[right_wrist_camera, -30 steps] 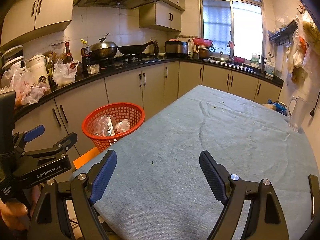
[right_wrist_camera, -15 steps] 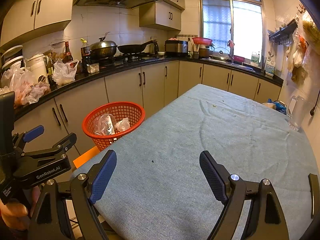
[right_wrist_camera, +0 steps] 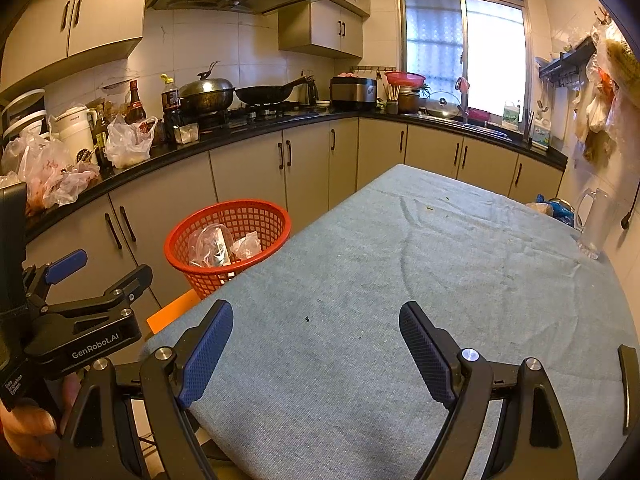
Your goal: Collect trash
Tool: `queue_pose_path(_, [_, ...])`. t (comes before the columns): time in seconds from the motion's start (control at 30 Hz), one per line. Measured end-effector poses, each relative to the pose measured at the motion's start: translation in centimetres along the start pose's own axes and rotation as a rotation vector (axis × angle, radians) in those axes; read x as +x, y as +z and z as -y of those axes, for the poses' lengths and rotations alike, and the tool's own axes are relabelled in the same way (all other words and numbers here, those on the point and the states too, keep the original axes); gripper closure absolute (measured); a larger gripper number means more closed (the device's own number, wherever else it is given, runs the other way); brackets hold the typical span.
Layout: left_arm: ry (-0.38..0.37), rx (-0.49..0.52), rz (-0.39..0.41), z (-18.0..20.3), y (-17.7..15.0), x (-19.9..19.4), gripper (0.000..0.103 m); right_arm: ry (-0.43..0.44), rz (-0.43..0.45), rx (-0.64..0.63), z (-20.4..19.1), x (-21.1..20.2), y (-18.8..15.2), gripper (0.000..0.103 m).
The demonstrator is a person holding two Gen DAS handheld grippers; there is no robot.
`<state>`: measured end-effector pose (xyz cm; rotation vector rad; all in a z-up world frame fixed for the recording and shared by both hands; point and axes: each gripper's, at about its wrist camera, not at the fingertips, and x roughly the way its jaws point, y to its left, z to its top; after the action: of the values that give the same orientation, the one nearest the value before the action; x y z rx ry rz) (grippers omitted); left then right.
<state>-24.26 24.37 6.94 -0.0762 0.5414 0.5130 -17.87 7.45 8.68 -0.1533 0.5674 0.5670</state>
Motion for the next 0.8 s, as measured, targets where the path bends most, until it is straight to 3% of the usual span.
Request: queue_pose_path(0.8, [-0.002,0.023,-0.019,0.79,-0.31,-0.07,0.004,0.003,-0.001,0.014,0.23,0.13,-0.27,0.014])
